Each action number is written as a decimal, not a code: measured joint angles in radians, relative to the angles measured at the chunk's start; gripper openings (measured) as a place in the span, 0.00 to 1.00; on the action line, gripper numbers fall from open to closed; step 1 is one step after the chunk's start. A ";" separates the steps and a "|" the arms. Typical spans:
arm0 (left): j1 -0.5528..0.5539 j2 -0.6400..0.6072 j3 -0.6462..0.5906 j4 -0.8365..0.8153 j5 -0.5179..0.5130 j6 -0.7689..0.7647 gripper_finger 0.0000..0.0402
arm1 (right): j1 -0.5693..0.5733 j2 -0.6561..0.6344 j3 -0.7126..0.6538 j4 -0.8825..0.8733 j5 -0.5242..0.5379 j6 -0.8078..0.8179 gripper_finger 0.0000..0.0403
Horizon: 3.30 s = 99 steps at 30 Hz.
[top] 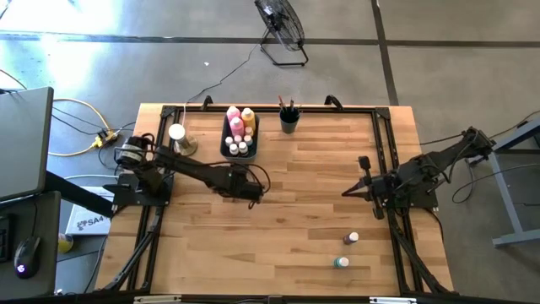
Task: Pick & Place Paint Supplies
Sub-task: Put the silver paint brush into the green cup
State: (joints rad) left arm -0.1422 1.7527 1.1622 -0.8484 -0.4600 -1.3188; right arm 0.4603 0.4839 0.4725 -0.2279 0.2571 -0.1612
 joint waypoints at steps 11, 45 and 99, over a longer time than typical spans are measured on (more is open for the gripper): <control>0.005 0.000 0.000 -0.012 0.023 0.036 0.00 | 0.000 0.000 0.000 -0.005 0.006 -0.001 0.00; 0.155 -0.001 0.001 0.088 -0.039 0.139 0.09 | 0.000 0.002 0.001 -0.008 0.004 -0.018 0.00; 0.175 0.158 0.002 0.135 -0.059 0.030 0.11 | 0.000 0.008 0.002 -0.036 0.002 0.010 0.00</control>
State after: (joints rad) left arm 0.0323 1.9106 1.1637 -0.7136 -0.5187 -1.2884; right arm 0.4603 0.4919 0.4740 -0.2638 0.2592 -0.1509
